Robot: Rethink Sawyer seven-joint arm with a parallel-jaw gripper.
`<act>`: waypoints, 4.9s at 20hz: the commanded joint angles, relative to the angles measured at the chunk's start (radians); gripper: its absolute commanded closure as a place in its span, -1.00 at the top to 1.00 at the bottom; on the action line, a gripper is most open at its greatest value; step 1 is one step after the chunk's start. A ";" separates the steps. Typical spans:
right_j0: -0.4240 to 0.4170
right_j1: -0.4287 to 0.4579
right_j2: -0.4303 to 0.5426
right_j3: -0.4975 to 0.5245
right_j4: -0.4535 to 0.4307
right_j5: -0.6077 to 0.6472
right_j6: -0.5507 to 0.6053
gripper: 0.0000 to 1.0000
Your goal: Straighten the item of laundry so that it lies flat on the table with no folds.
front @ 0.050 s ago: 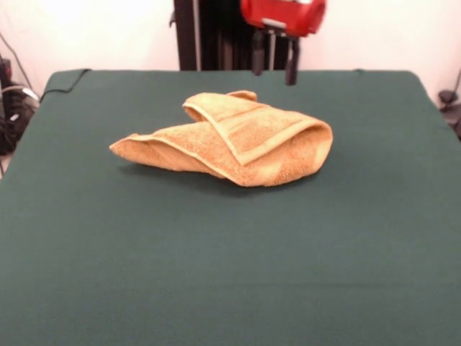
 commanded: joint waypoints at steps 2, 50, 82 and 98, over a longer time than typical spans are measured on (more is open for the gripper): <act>0.090 0.145 0.026 0.175 0.154 -0.153 0.414 1.00; 0.411 0.168 -0.446 -0.173 0.240 0.325 0.507 1.00; 0.176 0.144 -0.244 -0.119 0.270 0.257 0.377 1.00; -0.024 0.095 0.087 0.090 0.248 -0.312 0.480 1.00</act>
